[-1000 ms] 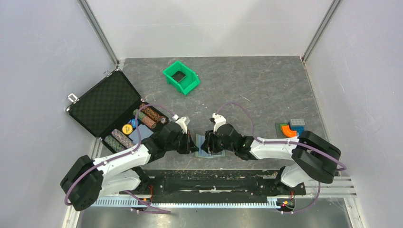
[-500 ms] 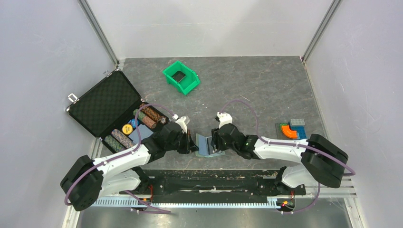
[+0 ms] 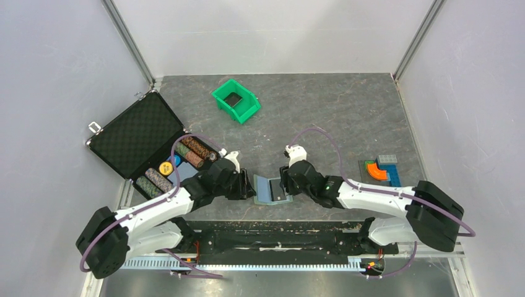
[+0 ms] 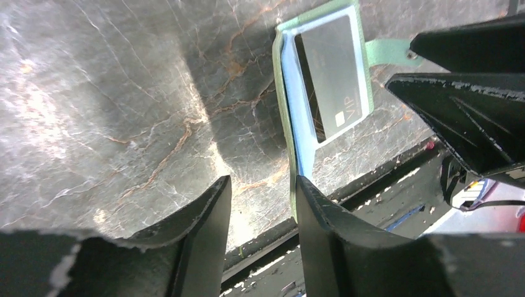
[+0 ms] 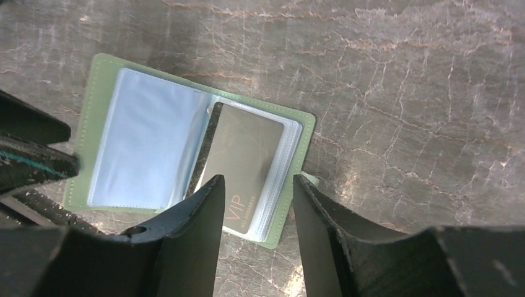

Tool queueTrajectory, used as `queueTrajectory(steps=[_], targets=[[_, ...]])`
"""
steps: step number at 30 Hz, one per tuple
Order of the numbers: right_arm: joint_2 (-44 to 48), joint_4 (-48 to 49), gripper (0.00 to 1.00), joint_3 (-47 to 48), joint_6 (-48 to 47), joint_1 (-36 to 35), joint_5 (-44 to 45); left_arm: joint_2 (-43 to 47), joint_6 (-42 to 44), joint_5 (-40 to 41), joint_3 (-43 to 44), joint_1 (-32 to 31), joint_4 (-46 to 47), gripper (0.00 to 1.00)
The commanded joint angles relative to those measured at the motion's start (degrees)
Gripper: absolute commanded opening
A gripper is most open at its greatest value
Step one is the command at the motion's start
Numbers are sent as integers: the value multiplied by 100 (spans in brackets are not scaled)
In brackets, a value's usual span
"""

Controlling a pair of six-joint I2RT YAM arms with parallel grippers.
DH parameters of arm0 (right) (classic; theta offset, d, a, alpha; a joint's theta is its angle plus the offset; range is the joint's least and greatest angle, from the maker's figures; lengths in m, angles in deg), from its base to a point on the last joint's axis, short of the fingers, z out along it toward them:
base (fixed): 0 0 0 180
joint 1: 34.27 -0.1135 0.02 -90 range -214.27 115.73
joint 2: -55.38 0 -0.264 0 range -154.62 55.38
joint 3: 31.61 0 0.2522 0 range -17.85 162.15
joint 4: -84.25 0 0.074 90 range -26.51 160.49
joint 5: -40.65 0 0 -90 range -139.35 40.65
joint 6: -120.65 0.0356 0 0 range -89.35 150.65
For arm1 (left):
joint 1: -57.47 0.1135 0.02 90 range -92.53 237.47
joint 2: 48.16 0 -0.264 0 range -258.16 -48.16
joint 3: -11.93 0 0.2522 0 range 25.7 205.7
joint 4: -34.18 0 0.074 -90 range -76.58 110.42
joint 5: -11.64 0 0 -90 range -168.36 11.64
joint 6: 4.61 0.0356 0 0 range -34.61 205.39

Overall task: Take the credit cards out of the card holder
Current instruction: Open the card holder at the center of the board.

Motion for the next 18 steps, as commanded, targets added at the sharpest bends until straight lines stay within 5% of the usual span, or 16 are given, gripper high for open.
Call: queueTrajectory(steps=[1,7,18], targets=[[370,136,45,41,-294,53,-97,405,-11,595,541,-16,-652,50],[270,887,36,-187,-221,437,-1235,515,-1,100,870,-15,-503,51],[-155,1598,35,-601,8,850,-1977,-506,35,-1022,890,-82,824,46]])
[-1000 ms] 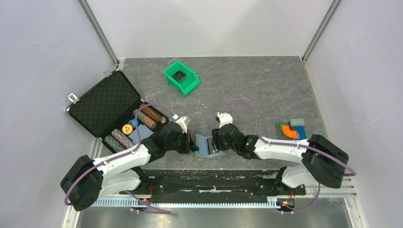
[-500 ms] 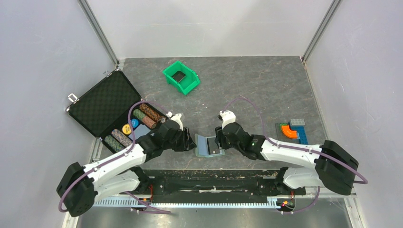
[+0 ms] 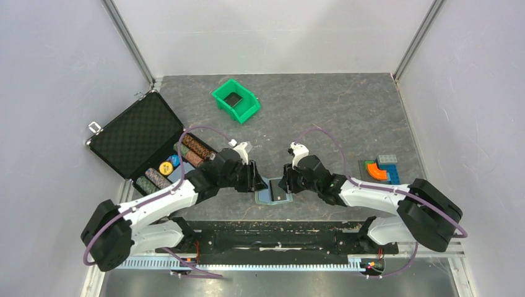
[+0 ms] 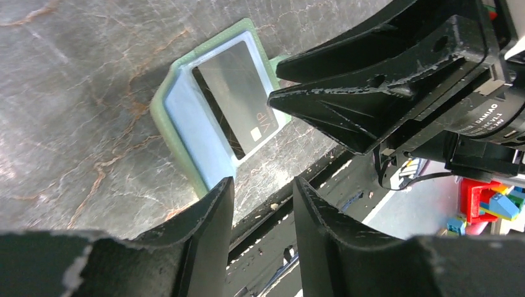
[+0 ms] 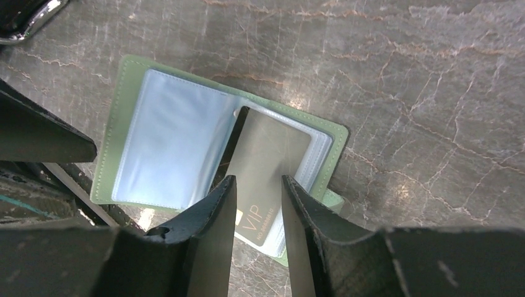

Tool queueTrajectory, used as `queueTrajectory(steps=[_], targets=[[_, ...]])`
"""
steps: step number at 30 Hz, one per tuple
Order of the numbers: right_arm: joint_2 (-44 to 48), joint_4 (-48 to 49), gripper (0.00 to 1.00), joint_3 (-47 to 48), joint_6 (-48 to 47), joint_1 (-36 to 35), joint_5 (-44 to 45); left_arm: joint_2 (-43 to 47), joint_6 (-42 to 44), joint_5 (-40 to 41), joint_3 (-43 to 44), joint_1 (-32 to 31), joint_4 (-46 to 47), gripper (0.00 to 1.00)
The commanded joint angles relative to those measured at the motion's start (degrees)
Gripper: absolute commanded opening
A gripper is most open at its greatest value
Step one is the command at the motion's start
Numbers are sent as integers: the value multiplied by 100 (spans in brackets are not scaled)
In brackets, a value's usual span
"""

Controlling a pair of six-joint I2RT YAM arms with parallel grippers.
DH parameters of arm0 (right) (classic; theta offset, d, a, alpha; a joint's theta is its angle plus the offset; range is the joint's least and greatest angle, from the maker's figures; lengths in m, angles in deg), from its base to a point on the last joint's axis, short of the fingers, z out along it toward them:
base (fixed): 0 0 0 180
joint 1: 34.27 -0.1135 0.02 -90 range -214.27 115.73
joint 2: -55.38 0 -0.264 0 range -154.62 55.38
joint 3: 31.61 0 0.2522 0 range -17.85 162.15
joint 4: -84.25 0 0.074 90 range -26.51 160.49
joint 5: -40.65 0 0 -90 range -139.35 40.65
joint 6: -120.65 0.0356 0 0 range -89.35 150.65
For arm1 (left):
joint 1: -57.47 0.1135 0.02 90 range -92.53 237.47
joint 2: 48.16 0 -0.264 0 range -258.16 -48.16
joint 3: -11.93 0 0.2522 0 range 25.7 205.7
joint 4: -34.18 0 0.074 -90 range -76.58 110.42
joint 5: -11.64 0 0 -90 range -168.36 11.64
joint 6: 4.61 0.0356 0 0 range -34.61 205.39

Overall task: Take the credit cards out of the card holder
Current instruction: Open the card holder at the center of the board.

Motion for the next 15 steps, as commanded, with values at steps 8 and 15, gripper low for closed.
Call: queueTrajectory(steps=[8,15], targets=[[-311,615,35,-404,116,257,-476,-1058,149,-385,-86,-47,995,45],[-494,873,29,-667,219,275,-612,-1509,53,-257,-501,-47,1659,44]])
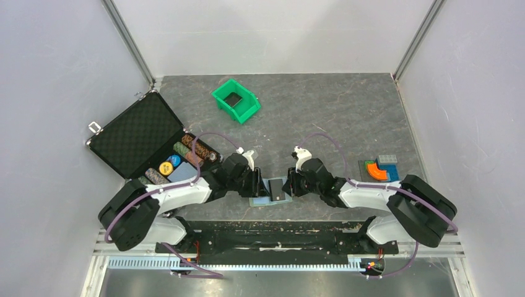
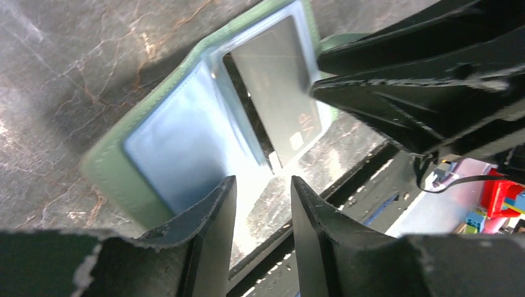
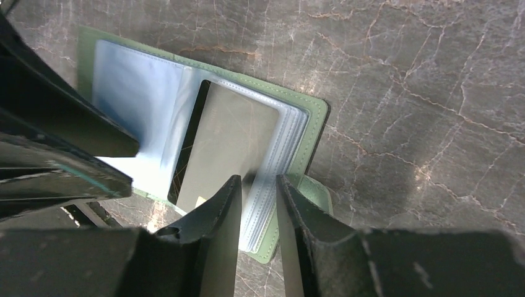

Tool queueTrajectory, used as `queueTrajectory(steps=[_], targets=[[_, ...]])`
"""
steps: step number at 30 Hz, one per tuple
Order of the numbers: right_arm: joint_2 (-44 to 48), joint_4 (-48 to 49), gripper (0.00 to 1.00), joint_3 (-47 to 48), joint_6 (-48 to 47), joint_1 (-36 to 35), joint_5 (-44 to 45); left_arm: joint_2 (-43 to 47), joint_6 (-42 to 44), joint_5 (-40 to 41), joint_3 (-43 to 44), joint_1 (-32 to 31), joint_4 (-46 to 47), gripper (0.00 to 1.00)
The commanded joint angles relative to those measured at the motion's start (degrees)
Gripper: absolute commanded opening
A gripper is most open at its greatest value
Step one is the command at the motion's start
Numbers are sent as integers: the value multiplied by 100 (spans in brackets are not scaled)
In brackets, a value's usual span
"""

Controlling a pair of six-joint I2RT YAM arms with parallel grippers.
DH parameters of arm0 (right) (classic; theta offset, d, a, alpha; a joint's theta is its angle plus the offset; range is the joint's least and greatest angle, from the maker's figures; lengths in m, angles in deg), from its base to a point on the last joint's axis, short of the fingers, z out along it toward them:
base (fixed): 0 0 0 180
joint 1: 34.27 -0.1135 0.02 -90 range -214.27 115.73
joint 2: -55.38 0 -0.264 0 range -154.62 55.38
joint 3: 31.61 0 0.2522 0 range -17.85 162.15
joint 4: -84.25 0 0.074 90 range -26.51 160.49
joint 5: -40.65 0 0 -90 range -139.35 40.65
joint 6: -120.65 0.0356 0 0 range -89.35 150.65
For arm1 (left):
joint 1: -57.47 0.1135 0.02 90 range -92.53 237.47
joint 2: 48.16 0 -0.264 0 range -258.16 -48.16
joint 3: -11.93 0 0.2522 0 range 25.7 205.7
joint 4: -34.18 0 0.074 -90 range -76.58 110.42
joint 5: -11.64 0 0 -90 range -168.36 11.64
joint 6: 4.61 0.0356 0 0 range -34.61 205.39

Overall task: Take the credit cards out of the card holder
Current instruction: Open the card holder at the center of the board, then remove the credit card from the card holder.

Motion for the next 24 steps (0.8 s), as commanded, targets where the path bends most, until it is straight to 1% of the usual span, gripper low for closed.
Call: queueTrajectory(steps=[1,6,10,15,21,24], targets=[[-180,307,28,-205,123,20,-161,-296,45,67,-201,-16,684,44],[-192,306,22,-248,163,24,-165,-399,36,11,-258,-16,878,43],[-12,227,22,-213,224,20,-193,-397,10,15,-273,-16,1006,43],[333,118,28,-88,260,20,-206,-454,-102,24,-353,-16,1264,43],[330,101,27,94,268,19,-254,-508,-140,90,-387,-16,1354,42],[229,281,26,96,329,15,-374,-505,-138,86,-398,-16,1396,42]])
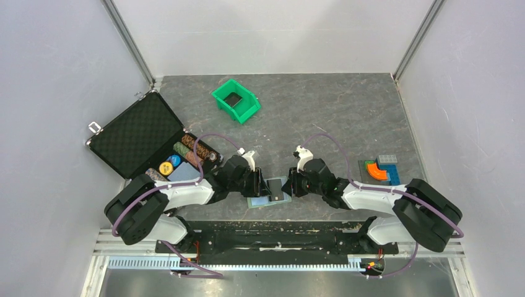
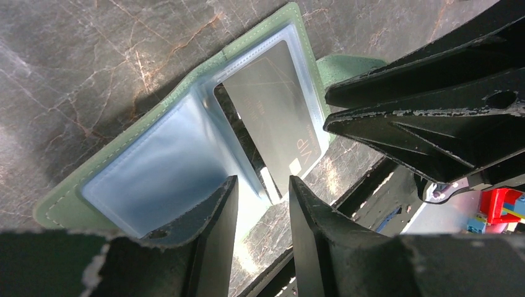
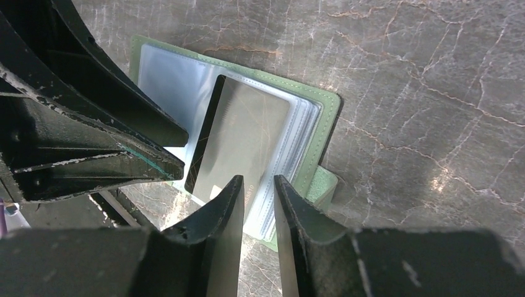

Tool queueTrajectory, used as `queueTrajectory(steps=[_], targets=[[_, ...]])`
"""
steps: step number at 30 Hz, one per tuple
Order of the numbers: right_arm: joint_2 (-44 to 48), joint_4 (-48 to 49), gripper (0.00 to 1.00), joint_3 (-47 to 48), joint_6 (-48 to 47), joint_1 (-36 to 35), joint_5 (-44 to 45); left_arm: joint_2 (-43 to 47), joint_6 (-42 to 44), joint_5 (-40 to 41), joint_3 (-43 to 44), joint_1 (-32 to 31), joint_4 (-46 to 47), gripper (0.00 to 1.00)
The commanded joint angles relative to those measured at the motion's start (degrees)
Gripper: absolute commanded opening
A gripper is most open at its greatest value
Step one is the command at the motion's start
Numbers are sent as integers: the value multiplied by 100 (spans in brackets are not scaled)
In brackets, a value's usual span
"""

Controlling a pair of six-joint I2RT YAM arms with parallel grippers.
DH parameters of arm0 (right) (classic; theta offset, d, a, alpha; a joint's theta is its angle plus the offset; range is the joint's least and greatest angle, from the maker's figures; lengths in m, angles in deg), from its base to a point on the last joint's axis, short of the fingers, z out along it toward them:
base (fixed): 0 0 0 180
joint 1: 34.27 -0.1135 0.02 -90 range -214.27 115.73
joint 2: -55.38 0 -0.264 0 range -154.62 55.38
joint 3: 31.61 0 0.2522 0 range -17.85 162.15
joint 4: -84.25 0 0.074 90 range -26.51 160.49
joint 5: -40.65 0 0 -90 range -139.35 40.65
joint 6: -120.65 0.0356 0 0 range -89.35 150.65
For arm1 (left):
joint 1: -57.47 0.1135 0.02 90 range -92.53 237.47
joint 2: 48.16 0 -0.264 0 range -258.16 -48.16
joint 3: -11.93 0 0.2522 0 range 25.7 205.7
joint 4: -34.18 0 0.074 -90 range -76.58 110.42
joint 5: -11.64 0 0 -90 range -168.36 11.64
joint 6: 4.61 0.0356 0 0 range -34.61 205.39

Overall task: Take the credit cards out of the card holder
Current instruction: Remove the credit card from the card holder.

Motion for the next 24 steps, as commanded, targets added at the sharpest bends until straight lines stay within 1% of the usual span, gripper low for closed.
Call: queueTrajectory(steps=[1,5,12,19,20,24], targets=[[-87,253,26,222,109,-11,-190,-34,-109,94,-66,-16,333,42],[-261,521,24,187,225,-15,-380,-62,-136,84,-127,-16,447,42],[-516,606,24,11,276,-11,-293,-117,-213,85,-241,-16,625,42],[-555,779,20,-281,408,-15,-314,-225,-345,-39,-307,-16,970,42],[-547,779,19,-309,416,-14,-311,-232,-364,-63,-312,-16,1029,41],[-548,781,19,-362,432,-14,-257,-192,-473,-125,-356,-17,1161,31]])
